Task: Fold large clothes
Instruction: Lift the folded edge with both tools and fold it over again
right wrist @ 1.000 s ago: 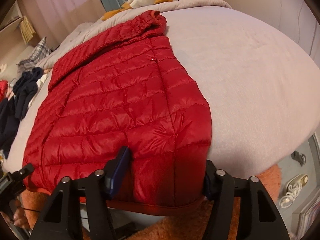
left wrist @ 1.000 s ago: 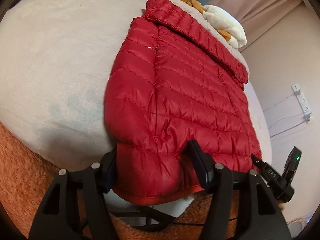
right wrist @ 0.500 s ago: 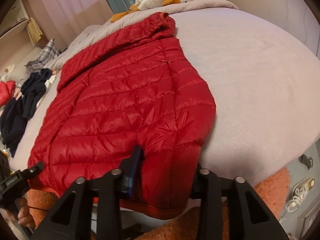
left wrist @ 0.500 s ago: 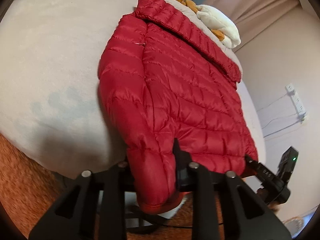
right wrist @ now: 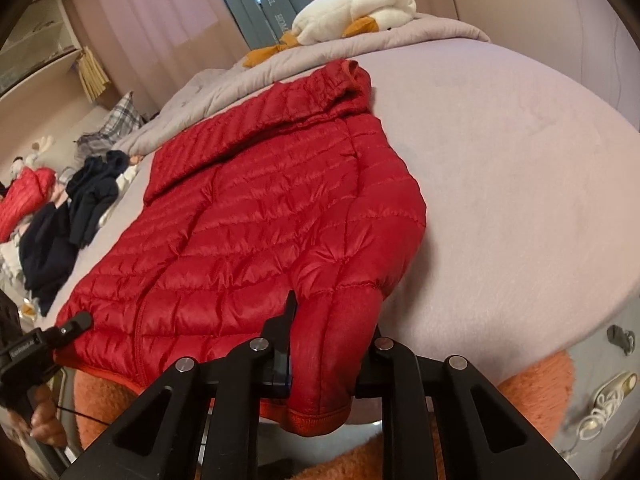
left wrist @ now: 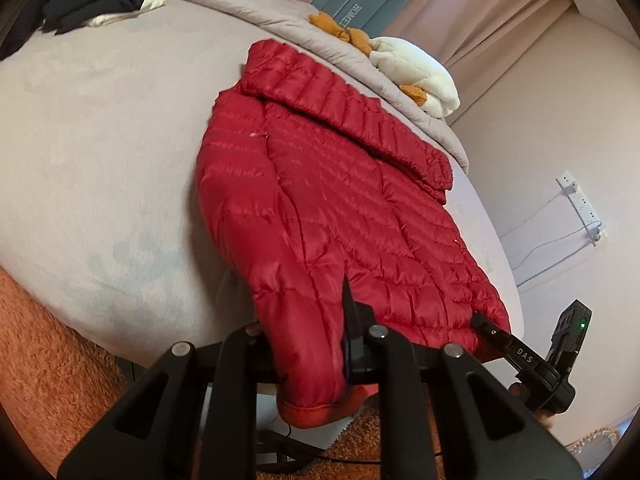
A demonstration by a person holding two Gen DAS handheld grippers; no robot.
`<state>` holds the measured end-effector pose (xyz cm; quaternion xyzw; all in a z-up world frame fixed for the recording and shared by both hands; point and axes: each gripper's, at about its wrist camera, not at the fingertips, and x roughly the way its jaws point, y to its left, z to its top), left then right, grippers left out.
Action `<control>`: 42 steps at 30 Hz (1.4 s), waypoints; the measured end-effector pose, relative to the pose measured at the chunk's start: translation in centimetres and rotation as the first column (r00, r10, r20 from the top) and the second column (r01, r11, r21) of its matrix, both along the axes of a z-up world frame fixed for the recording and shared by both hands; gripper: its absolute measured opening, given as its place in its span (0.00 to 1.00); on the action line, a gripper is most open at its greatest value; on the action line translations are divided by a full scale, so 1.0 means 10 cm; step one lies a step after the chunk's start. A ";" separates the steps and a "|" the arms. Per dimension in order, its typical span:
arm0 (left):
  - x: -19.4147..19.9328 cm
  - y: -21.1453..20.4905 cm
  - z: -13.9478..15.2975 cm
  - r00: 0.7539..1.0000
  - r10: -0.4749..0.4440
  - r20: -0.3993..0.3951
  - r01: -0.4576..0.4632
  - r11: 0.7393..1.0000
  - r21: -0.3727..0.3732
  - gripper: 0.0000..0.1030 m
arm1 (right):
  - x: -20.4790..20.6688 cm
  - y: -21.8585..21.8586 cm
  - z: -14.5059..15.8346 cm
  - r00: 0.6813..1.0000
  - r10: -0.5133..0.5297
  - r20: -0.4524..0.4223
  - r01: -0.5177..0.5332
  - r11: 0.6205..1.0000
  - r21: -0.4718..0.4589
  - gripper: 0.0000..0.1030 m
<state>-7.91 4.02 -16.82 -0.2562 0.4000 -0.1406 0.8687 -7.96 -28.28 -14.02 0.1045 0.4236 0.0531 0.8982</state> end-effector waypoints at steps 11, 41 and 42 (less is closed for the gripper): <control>0.02 0.02 0.19 0.998 -0.014 0.059 0.015 1.000 -0.009 0.16 | -0.03 -0.01 0.13 0.999 0.013 0.049 -0.013 1.000 -0.002 0.19; 0.07 -0.01 0.99 0.973 0.027 0.230 -0.036 0.999 0.037 0.16 | 0.13 -0.12 0.83 0.961 0.056 0.271 -0.084 0.992 0.093 0.19; 0.06 -0.01 1.02 0.972 0.019 0.234 -0.029 0.999 0.041 0.16 | 0.13 -0.12 0.85 0.959 0.059 0.278 -0.088 0.992 0.091 0.19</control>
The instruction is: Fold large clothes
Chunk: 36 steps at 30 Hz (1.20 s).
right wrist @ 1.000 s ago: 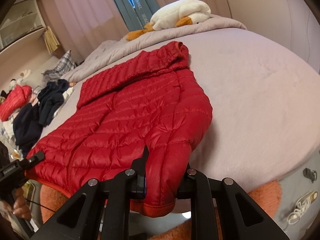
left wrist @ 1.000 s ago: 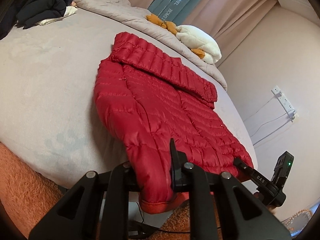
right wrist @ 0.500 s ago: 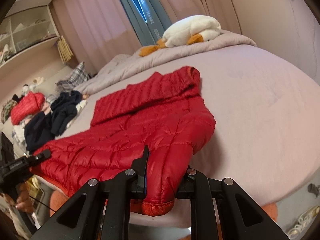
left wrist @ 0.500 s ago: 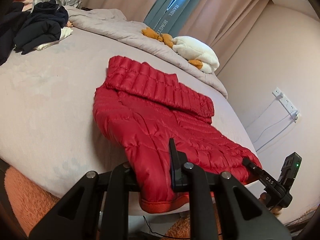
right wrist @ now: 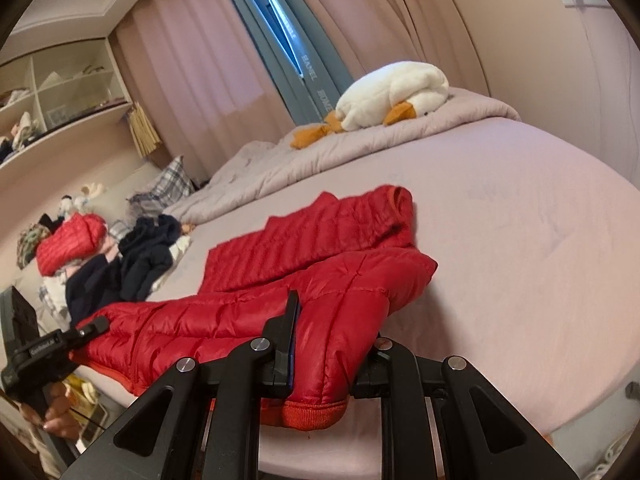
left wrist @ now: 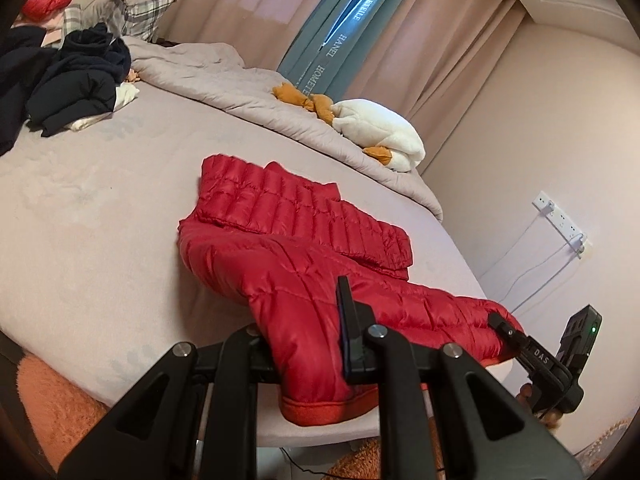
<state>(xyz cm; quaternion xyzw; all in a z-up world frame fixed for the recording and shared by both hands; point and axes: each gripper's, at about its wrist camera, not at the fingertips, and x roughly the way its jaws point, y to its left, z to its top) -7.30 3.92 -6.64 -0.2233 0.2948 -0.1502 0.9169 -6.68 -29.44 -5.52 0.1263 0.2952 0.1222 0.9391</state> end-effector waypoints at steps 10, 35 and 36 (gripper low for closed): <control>-0.20 0.08 0.34 0.998 -0.032 0.063 0.030 0.999 0.041 0.16 | -0.13 0.05 0.31 0.996 0.068 0.065 -0.066 0.997 -0.034 0.19; -0.60 0.27 0.79 0.991 -0.075 0.113 0.067 0.995 0.067 0.16 | -0.45 0.10 0.73 0.975 0.158 0.156 -0.156 0.987 -0.025 0.18; -0.63 0.28 0.81 0.990 -0.077 0.118 0.069 0.995 0.068 0.16 | -0.46 0.11 0.75 0.973 0.162 0.162 -0.160 0.987 -0.027 0.18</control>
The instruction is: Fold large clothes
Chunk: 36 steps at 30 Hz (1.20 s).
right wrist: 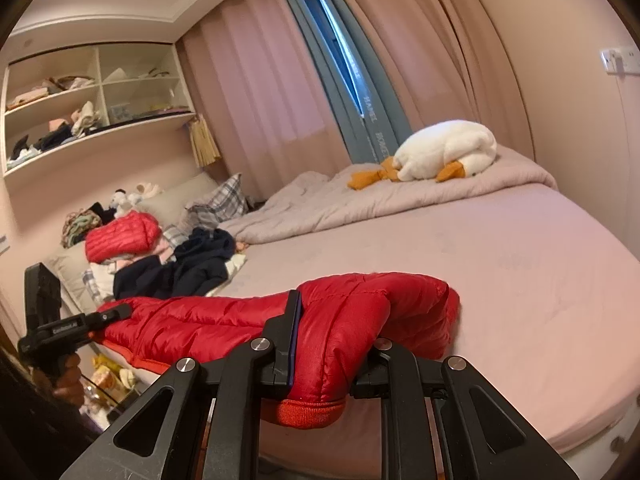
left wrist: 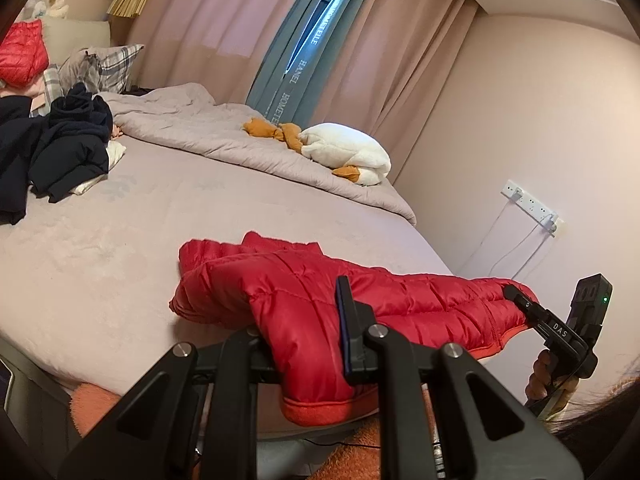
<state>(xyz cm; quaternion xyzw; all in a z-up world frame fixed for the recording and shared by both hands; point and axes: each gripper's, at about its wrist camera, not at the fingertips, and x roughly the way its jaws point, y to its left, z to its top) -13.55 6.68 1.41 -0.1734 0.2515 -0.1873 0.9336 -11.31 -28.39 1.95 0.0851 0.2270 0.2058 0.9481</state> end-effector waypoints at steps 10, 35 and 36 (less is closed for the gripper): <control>0.09 0.01 -0.05 1.000 0.003 -0.015 -0.003 1.000 -0.006 0.16 | 0.05 -0.02 -0.02 1.000 -0.002 -0.004 0.002 1.000 0.012 0.19; 0.69 -0.01 -0.36 0.991 0.065 -0.121 -0.067 0.998 -0.014 0.17 | 0.36 0.08 -0.20 0.993 -0.076 -0.088 0.073 0.997 -0.032 0.19; 0.70 -0.02 -0.37 0.990 0.069 -0.124 -0.071 0.997 -0.012 0.17 | 0.36 0.08 -0.21 0.993 -0.079 -0.089 0.076 0.997 -0.032 0.19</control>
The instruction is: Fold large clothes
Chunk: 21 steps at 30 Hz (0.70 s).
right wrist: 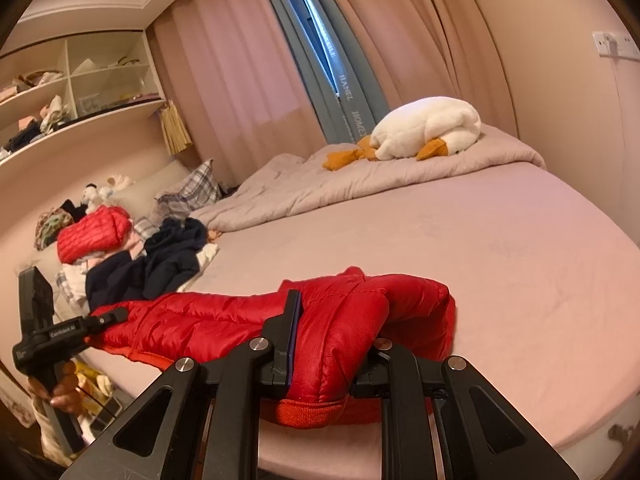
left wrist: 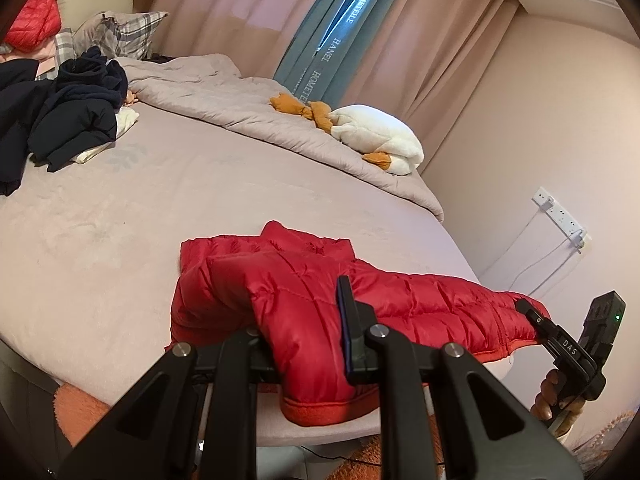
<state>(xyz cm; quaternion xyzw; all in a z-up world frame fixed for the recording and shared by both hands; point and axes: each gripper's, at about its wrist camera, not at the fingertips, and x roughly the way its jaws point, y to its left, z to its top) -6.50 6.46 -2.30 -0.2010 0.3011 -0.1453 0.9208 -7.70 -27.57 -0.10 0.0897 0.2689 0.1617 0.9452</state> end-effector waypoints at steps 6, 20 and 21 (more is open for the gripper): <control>0.07 -0.04 -0.06 0.999 0.017 -0.028 -0.017 1.000 -0.003 0.17 | 0.02 0.03 -0.05 1.000 -0.019 -0.013 0.018 1.000 -0.006 0.19; 0.18 -0.02 -0.10 0.999 0.021 -0.041 -0.022 1.000 -0.022 0.17 | 0.05 0.06 -0.08 0.999 -0.043 -0.019 0.043 0.999 -0.007 0.19; 0.20 -0.01 -0.10 0.999 0.019 -0.043 -0.020 0.999 -0.028 0.17 | 0.06 0.07 -0.08 0.999 -0.046 -0.019 0.046 0.999 -0.007 0.19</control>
